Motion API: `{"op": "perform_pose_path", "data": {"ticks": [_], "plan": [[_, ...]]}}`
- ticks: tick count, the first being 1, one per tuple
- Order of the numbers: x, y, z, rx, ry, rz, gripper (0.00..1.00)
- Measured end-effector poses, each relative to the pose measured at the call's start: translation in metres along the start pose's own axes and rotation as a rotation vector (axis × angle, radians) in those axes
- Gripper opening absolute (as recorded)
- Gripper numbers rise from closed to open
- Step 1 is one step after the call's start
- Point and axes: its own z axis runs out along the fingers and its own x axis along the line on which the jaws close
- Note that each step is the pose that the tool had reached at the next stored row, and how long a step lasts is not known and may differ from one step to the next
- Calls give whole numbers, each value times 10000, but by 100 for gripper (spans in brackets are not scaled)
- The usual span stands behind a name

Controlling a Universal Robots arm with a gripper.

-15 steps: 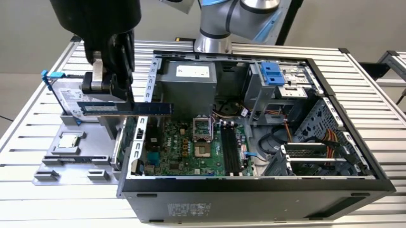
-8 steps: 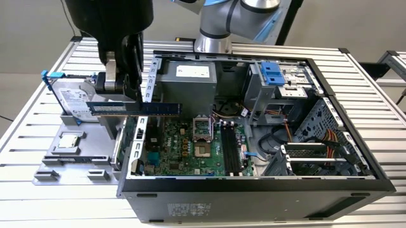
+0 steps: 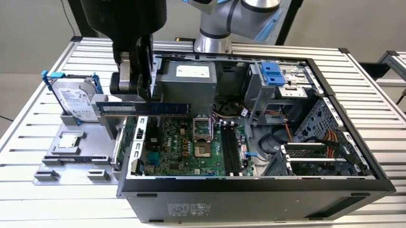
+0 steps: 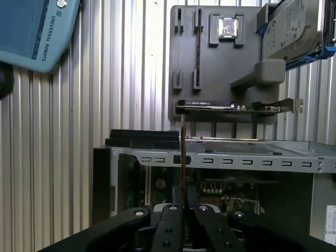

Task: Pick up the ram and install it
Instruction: 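Pick up the ram and move it above insertion slot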

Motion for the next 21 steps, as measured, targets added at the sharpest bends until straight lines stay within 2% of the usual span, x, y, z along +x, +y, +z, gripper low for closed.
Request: {"op": "perform_pose_path", "data": {"ticks": [21], "plan": [[3,-306,-4,-9,0,0,0]]}}
